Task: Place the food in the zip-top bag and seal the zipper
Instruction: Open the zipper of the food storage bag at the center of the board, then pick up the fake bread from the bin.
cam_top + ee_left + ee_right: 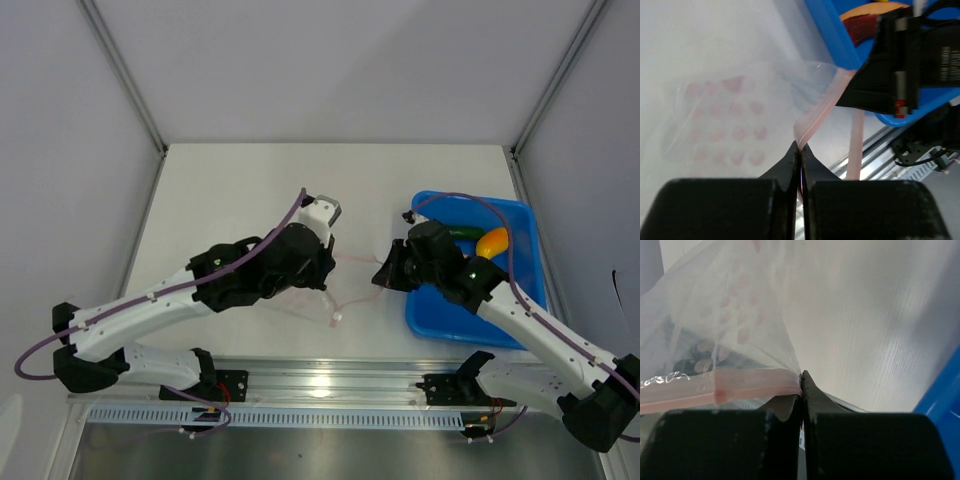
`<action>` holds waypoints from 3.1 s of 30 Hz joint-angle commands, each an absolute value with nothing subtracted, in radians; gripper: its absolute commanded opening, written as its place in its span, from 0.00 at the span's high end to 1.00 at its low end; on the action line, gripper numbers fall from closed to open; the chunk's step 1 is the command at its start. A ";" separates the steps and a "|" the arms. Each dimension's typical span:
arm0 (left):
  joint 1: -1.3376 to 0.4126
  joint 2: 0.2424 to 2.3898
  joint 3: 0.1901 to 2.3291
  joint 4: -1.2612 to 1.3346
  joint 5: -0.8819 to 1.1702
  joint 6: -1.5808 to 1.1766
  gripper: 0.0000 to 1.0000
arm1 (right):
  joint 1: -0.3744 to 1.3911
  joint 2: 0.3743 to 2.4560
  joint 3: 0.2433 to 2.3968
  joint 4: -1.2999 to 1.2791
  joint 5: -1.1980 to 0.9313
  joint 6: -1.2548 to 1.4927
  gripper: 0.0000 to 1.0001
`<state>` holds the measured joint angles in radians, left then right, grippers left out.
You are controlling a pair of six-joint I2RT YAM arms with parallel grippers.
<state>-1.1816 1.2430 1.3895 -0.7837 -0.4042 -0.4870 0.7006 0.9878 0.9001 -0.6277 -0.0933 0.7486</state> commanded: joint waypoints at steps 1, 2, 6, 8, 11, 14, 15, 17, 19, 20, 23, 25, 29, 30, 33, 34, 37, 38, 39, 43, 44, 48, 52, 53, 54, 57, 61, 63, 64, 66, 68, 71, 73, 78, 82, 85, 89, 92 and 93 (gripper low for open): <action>-1.177 1.140 1.384 -0.763 -0.393 -0.511 0.99 | 0.698 1.063 0.954 -0.649 -0.044 0.657 1.00; -1.177 1.112 1.355 -0.727 -0.382 -0.518 1.00 | 0.695 1.078 0.963 -0.652 -0.038 0.647 1.00; -1.177 1.111 1.333 -0.727 -0.382 -0.528 1.00 | 0.686 1.137 1.003 -0.649 -0.041 0.614 1.00; -1.177 1.134 1.324 -0.738 -0.393 -0.532 1.00 | 0.683 1.138 1.011 -0.640 -0.069 0.601 1.00; -1.175 1.167 1.295 -0.721 -0.397 -0.537 0.99 | 0.681 1.129 1.029 -0.643 -0.113 0.575 0.82; -1.167 1.169 1.255 -0.652 -0.391 -0.535 0.99 | 0.680 1.114 1.068 -0.731 -0.112 0.554 0.57; -1.161 1.173 1.253 -0.632 -0.390 -0.534 0.99 | 0.681 1.106 1.080 -0.751 -0.109 0.551 0.55; -1.144 1.187 1.259 -0.629 -0.388 -0.535 0.99 | 0.678 1.068 1.115 -0.808 -0.109 0.552 0.52; -1.131 1.210 1.261 -0.618 -0.388 -0.522 0.99 | 0.675 1.034 1.156 -0.842 -0.112 0.555 0.47; -1.124 1.216 1.265 -0.614 -0.387 -0.519 0.99 | 0.673 1.017 1.173 -0.882 -0.107 0.555 0.43; -1.098 1.238 1.272 -0.600 -0.380 -0.500 0.99 | 0.654 0.965 1.254 -0.980 -0.055 0.560 0.38; -1.085 1.247 1.279 -0.597 -0.377 -0.483 0.99 | 0.625 0.944 1.294 -1.029 0.000 0.557 0.33; -1.075 1.258 1.288 -0.584 -0.383 -0.446 0.99 | 0.356 0.966 1.368 -1.144 0.058 0.453 0.23; -1.075 1.261 1.290 -0.589 -0.387 -0.439 0.99 | 0.283 0.977 1.374 -1.156 0.032 0.428 0.23; -1.075 1.267 1.290 -0.592 -0.367 -0.436 0.99 | 0.021 1.005 1.342 -1.154 -0.063 0.365 0.23; -1.075 1.264 1.282 -0.589 -0.359 -0.437 1.00 | 0.009 1.009 1.336 -1.144 -0.039 0.373 0.23; -1.075 1.244 1.256 -0.566 -0.324 -0.445 0.99 | -0.089 1.038 1.295 -1.088 -0.070 0.416 0.23; -1.075 1.240 1.249 -0.565 -0.318 -0.446 0.99 | -0.118 1.061 1.275 -1.053 -0.096 0.442 0.23; -1.075 1.233 1.246 -0.558 -0.313 -0.446 1.00 | -0.180 1.075 1.255 -1.031 -0.138 0.454 0.23; -1.075 1.212 1.216 -0.537 -0.272 -0.443 0.99 | -0.256 1.155 1.166 -0.924 -0.230 0.567 0.23; -1.075 1.209 1.213 -0.534 -0.264 -0.442 0.99 | -0.256 1.166 1.140 -0.884 -0.215 0.592 0.22; -1.075 1.198 1.204 -0.537 -0.250 -0.439 1.00 | -0.244 1.219 1.059 -0.766 -0.190 0.704 0.19; -1.075 1.197 1.200 -0.535 -0.258 -0.442 0.99 | -0.139 1.301 1.042 -0.700 -0.175 0.718 0.16; -1.075 1.197 1.195 -0.532 -0.261 -0.443 0.99 | -0.120 1.321 1.055 -0.703 -0.141 0.712 0.17; -1.075 1.197 1.195 -0.531 -0.261 -0.446 0.99 | -0.104 1.337 1.058 -0.701 -0.123 0.706 0.17; -1.075 1.206 1.215 -0.537 -0.264 -0.448 0.99 | -0.089 1.388 1.057 -0.710 -0.081 0.744 0.18; -1.075 1.218 1.235 -0.548 -0.267 -0.443 0.99 | -0.083 1.457 1.086 -0.778 -0.008 0.827 0.16; -1.075 1.227 1.249 -0.549 -0.264 -0.439 0.99 | -0.084 1.476 1.094 -0.795 0.035 0.857 0.15; -1.075 1.235 1.250 -0.551 -0.261 -0.439 0.99 | -0.089 1.492 1.095 -0.799 0.046 0.885 0.14; -1.075 1.249 1.261 -0.555 -0.249 -0.439 0.99 | -0.094 1.505 1.091 -0.790 0.083 0.908 0.06; -1.075 1.249 1.262 -0.555 -0.245 -0.442 0.99 | -0.091 1.531 1.088 -0.785 0.115 0.946 0.01; -1.075 1.249 1.264 -0.555 -0.245 -0.440 1.00 | -0.084 1.586 1.086 -0.765 0.095 0.986 0.00; -1.075 1.247 1.266 -0.557 -0.248 -0.436 0.99 | -0.074 1.611 1.091 -0.758 0.086 1.003 0.01; -1.074 1.241 1.259 -0.560 -0.250 -0.433 0.99 | -0.032 1.660 1.100 -0.745 0.120 1.072 0.01; -1.072 1.239 1.255 -0.555 -0.247 -0.428 0.99 | -0.003 1.680 1.121 -0.753 0.159 1.111 0.01; -1.071 1.239 1.250 -0.551 -0.241 -0.430 0.99 | -0.003 1.689 1.123 -0.735 0.173 1.138 0.01; -1.071 1.235 1.247 -0.548 -0.233 -0.428 1.00 | 0.031 1.724 1.135 -0.744 0.166 1.161 0.01; -1.071 1.235 1.246 -0.545 -0.229 -0.428 0.99 | 0.041 1.721 1.123 -0.715 0.169 1.172 0.01; -1.071 1.233 1.246 -0.545 -0.227 -0.428 0.99 | 0.046 1.715 1.117 -0.703 0.167 1.164 0.01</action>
